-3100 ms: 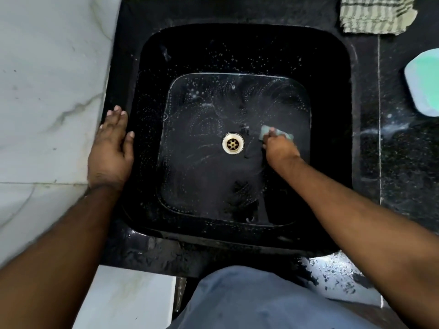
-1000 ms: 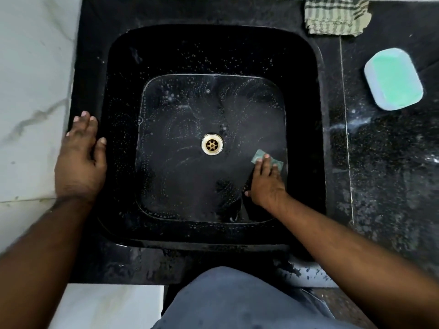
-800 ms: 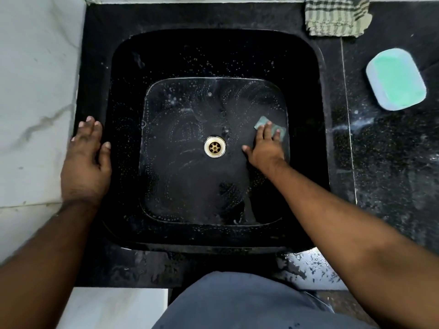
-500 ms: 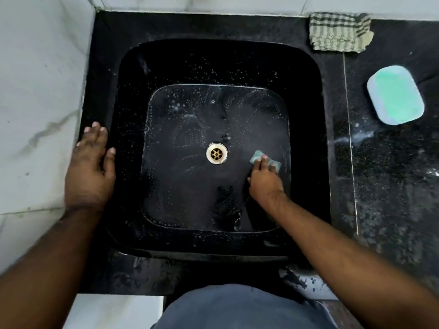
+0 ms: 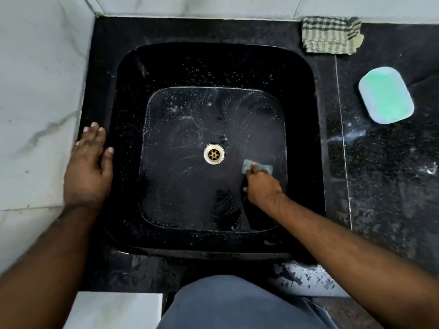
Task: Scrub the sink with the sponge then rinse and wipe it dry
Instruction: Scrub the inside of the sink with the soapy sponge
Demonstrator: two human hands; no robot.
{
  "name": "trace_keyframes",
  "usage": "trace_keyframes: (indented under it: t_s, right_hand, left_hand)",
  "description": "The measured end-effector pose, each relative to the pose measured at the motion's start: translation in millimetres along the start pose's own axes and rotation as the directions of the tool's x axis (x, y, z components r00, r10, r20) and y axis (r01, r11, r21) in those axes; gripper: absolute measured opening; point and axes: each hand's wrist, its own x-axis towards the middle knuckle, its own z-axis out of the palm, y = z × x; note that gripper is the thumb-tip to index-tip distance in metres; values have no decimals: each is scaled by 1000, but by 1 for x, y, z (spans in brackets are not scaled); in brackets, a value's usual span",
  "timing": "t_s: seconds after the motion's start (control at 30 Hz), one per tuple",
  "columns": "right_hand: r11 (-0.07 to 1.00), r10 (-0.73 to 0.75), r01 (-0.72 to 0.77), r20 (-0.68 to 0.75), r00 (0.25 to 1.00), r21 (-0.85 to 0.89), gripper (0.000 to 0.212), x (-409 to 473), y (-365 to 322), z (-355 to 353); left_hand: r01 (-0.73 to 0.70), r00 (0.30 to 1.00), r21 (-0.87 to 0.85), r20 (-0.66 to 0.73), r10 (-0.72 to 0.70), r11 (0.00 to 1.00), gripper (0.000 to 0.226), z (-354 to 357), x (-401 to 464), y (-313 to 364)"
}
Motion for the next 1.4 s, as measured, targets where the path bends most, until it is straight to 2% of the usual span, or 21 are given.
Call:
trace_keyframes:
  t_s: [0.1, 0.17, 0.27, 0.33, 0.4, 0.47, 0.57, 0.67, 0.73, 0.83, 0.93, 0.97, 1.03, 1.1, 1.23, 1.3, 1.4]
  right_hand:
    - [999, 42, -43, 36, 998, 26, 65, -5, 17, -2]
    - [994, 78, -78, -1, 997, 72, 58, 3, 23, -17]
    - [976, 123, -111, -52, 991, 190, 67, 4, 23, -18]
    - [993, 33, -27, -58, 998, 117, 81, -5, 18, -15]
    - [995, -70, 72, -33, 997, 62, 82, -17, 12, -9]
    - [994, -84, 84, -9, 996, 68, 80, -28, 10, -8]
    - [983, -87, 104, -117, 989, 152, 69, -42, 19, -31]
    - [946, -97, 212, -410, 907, 245, 36, -59, 38, -62]
    - [909, -23, 256, -575, 818, 329, 33, -73, 57, -87]
    - [914, 115, 205, -707, 698, 351, 39, -73, 97, -109]
    - [945, 214, 63, -750, 626, 322, 39, -60, 134, -112]
    - [943, 233, 41, -745, 625, 330, 38, -55, 141, -112]
    - [948, 207, 57, -740, 640, 314, 44, -49, 142, -111]
    - [961, 168, 60, -744, 647, 270, 51, -42, 140, -110]
    - [956, 204, 31, -739, 642, 291, 54, -40, 139, -107]
    - [957, 210, 20, -742, 636, 288, 55, -39, 141, -107]
    - [957, 211, 18, -737, 642, 290, 56, -39, 140, -107]
  left_hand:
    - [15, 1000, -6, 8, -15, 1000, 46, 0, -1, 3]
    - [20, 999, 13, 28, -20, 1000, 47, -3, 0, 2]
    - [23, 995, 51, 91, -28, 998, 52, -4, -6, 6]
    - [57, 993, -1, 99, -56, 998, 52, -3, -19, 24]
    - [41, 993, -21, 113, -38, 999, 52, 2, -37, 45]
    - [32, 991, -39, 134, -26, 999, 52, 9, -52, 66]
    - [40, 983, -68, 183, -27, 997, 51, 23, -56, 93]
    - [-26, 963, -87, 264, 48, 996, 53, 43, -54, 119]
    - [-82, 937, -100, 332, 111, 992, 55, 58, -49, 136]
    - [-142, 870, -133, 457, 187, 981, 57, 84, -44, 167]
    - [-278, 732, -99, 622, 278, 955, 60, 111, -41, 199]
    - [-350, 674, -85, 668, 314, 933, 61, 121, -41, 209]
    - [-469, 602, -75, 702, 380, 880, 60, 137, -44, 223]
    - [-538, 566, -68, 709, 420, 840, 55, 156, -49, 232]
    - [-572, 486, -74, 772, 410, 817, 49, 187, -61, 239]
    - [-584, 481, -51, 783, 395, 810, 58, 199, -67, 237]
    - [-556, 523, -18, 769, 367, 831, 68, 205, -73, 238]
